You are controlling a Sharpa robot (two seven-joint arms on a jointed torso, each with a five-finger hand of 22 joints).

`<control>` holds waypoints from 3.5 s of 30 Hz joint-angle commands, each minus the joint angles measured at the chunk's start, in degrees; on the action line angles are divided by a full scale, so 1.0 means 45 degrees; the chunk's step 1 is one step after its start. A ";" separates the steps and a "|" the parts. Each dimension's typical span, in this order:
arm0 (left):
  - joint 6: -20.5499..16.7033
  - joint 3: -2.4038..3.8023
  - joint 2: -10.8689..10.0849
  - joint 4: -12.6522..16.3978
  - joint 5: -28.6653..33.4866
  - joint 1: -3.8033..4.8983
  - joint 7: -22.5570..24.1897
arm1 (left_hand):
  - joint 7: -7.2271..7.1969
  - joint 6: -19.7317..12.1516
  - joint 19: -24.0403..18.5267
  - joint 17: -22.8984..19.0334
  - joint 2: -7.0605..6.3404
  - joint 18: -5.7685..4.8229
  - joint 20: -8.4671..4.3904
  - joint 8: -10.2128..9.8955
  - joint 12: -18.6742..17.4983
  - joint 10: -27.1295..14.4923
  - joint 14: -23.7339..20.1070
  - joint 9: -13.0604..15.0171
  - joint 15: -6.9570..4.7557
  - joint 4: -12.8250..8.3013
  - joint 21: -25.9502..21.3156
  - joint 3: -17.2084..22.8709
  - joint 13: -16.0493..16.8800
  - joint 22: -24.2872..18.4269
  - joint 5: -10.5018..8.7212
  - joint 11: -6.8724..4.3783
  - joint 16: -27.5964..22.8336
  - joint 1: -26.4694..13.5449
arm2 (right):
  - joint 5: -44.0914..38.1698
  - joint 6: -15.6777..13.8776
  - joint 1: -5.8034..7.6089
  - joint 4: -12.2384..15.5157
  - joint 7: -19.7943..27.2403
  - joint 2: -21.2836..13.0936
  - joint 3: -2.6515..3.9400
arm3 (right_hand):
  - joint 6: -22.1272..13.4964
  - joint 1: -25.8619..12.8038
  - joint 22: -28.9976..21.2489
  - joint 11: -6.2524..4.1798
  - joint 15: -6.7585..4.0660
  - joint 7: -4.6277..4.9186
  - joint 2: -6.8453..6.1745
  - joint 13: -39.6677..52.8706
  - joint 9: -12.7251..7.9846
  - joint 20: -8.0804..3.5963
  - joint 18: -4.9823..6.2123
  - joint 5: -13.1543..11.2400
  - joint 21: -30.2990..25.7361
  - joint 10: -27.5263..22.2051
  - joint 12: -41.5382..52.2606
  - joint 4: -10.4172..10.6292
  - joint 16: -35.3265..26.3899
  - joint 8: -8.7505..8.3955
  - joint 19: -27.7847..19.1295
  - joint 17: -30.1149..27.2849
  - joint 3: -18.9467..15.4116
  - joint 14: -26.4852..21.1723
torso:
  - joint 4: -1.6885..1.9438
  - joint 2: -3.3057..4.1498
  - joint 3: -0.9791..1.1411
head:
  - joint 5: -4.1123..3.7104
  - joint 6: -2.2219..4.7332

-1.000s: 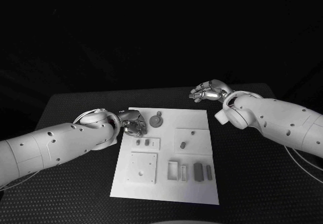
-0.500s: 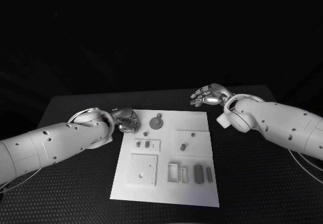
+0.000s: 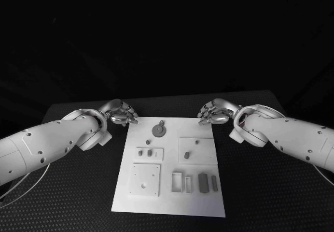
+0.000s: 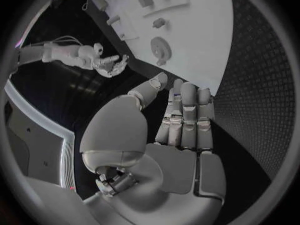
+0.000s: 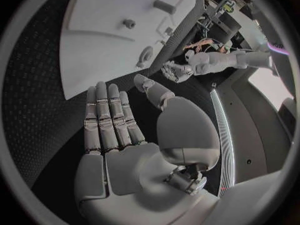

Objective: Assemble the parts on the task board

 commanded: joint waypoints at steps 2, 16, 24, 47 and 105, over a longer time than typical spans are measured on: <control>-0.0131 0.0003 -0.0182 0.0282 0.3260 0.0076 0.1944 | 0.0011 -0.0133 -0.1022 -0.0777 0.0022 -0.0126 0.0102 0.0076 0.0008 -0.0285 -0.0812 0.0004 0.0354 0.0038 -0.1023 -0.0031 -0.0062 -0.0364 -0.0140 0.0195 -0.1660 -0.0318 | -0.3106 -0.0093 -0.0246 0.0728 -0.0312 -0.0321 -0.0027 | 0.0140 0.0179 0.0014 -0.0033 -0.0076 -0.0028 -0.0050 0.0023 0.0028 -0.0053 0.0174 -0.0189 0.0054 0.0129 0.0037 0.0023 0.0112 0.0025 0.0246 0.0158 0.0211 0.0188 | -0.0023 -0.0010 -0.0016 | 0.0005 0.0033; -0.0256 -0.0006 -0.0299 0.0619 0.5252 0.0076 0.2618 | 0.0093 -0.0495 -0.1371 -0.1478 0.0187 -0.0046 0.0633 0.0143 0.0018 -0.1200 -0.0596 0.0020 0.0883 -0.0444 -0.2137 -0.1408 -0.0735 -0.0737 -0.0311 0.0583 -0.4119 -0.1111 | -0.5555 -0.0805 -0.0397 0.1775 -0.0674 -0.0751 -0.0522 | -0.0037 0.0472 0.0290 0.0131 -0.0815 -0.0136 -0.0818 -0.0085 -0.0074 -0.0628 0.0174 -0.1507 0.0640 -0.0053 -0.0604 0.0332 0.0766 -0.0277 0.1933 0.1207 0.1248 0.1592 | 0.0004 0.0008 -0.0029 | -0.0032 0.0047; -0.0267 -0.0007 -0.0286 0.0701 0.5641 0.0074 0.2740 | 0.0078 -0.0453 -0.1303 -0.1423 0.0295 -0.0041 0.0611 0.0187 0.0051 -0.1095 -0.0481 0.0025 0.0855 -0.0507 -0.2193 -0.1522 -0.0796 -0.0745 -0.0308 0.0545 -0.4208 -0.1107 | -0.6481 -0.0910 -0.0537 0.2094 -0.0925 -0.0690 -0.0725 | 0.0312 0.0594 0.0560 -0.0084 -0.1108 -0.0197 -0.1236 0.0063 -0.0039 -0.0968 0.0174 -0.2441 0.1075 0.0501 -0.0657 0.0762 0.1019 -0.0133 0.2759 0.1849 0.1700 0.2338 | 0.0005 0.0026 -0.0027 | -0.0017 0.0040; -0.0223 -0.0008 -0.0320 0.0752 0.5779 0.0073 0.2590 | 0.0075 -0.0433 -0.1155 -0.1274 0.0340 -0.0042 0.0553 0.0218 0.0040 -0.1024 -0.0275 0.0011 0.0782 -0.0502 -0.2242 -0.1678 -0.0903 -0.0732 -0.0308 0.0526 -0.4239 -0.1178 | -0.8011 -0.0873 -0.0909 0.1982 -0.1418 -0.0067 -0.0846 | 0.1295 0.0808 0.0877 -0.0490 -0.1436 -0.0522 -0.1102 0.0624 0.0279 -0.1291 0.0174 -0.2575 0.1461 0.1706 -0.0789 0.1131 0.1045 0.0306 0.3445 0.2760 0.2694 0.3026 | 0.0002 0.0025 -0.0025 | 0.0060 -0.0110; -0.0219 -0.0008 -0.0364 0.0801 0.5779 0.0073 0.2540 | 0.0085 -0.0459 -0.0956 -0.0989 0.0370 -0.0055 0.0449 0.0224 0.0018 -0.1061 -0.0036 -0.0030 0.0678 -0.0522 -0.2254 -0.1769 -0.1068 -0.0655 -0.0306 0.0539 -0.4153 -0.1106 | -1.0640 -0.0715 -0.1077 0.2124 -0.2657 0.0086 -0.1460 | 0.2867 0.1156 0.1721 -0.1000 -0.1921 -0.1124 -0.1193 0.2799 0.0957 -0.1792 0.0174 -0.1960 0.2175 0.2804 -0.0900 0.0418 0.1998 0.0557 0.4551 0.4367 0.4284 0.3597 | 0.0005 0.0023 -0.0025 | -0.0024 -0.0315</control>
